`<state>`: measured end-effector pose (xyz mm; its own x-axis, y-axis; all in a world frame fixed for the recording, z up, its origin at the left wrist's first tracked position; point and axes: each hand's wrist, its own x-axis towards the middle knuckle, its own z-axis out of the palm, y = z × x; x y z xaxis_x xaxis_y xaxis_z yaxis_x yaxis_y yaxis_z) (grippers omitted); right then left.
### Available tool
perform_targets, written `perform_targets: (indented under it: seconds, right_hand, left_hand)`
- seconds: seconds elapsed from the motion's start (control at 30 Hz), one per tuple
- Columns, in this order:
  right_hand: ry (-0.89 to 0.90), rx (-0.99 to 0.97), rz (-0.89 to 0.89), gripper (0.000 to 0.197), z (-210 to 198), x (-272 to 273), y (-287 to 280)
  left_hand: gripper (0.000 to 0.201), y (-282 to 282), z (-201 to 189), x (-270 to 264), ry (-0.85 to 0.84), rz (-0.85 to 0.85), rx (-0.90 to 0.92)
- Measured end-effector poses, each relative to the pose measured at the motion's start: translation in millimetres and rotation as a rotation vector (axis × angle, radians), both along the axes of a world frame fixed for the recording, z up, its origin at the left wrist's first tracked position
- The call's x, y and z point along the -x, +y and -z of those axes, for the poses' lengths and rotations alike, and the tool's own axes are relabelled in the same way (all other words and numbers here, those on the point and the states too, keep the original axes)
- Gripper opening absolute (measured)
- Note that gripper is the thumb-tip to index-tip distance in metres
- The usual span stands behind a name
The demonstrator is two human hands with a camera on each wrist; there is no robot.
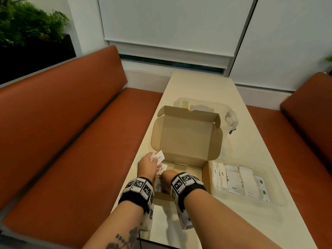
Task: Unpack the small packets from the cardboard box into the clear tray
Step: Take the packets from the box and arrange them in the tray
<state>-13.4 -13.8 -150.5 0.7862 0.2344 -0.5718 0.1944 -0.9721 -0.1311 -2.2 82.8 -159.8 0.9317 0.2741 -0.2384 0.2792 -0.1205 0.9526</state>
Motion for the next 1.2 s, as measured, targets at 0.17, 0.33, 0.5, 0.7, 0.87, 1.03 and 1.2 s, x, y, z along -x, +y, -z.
perform_targets:
  seconds: [0.17,0.33,0.5,0.7,0.87,1.03,1.2]
  right_hand:
    - [-0.009,-0.101,0.081,0.027,-30.1,-13.1,-20.3]
    - [-0.133,-0.405,0.369,0.035,-53.1,-22.8,-52.1]
    - [-0.198,-0.602,0.448,0.034,-57.6,-23.4,-63.0]
    - [-0.165,-0.714,0.483,0.023,-52.5,-21.5,-61.4]
    - [-0.129,-0.721,0.591,0.015,-52.5,-24.9,-63.7]
    - [-0.077,-0.121,0.412,0.028,-49.5,-25.9,-75.2]
    - [-0.023,0.015,0.383,0.037,-34.5,-25.2,-72.5]
  left_hand:
    - [0.031,-3.9,-1.3,-0.2,-0.002,0.016,-0.008]
    - [0.038,-20.7,-9.0,1.1,0.008,0.036,0.035]
    - [0.031,-37.1,-19.5,0.3,0.047,0.105,0.128]
    - [0.025,-45.7,-24.0,1.1,-0.020,0.148,-0.004]
    - [0.031,-38.9,-20.0,3.7,-0.033,0.104,-0.015]
    - [0.034,-31.4,-16.2,1.9,-0.022,0.042,-0.040]
    - [0.026,-32.2,-13.4,3.3,-0.013,0.062,-0.013]
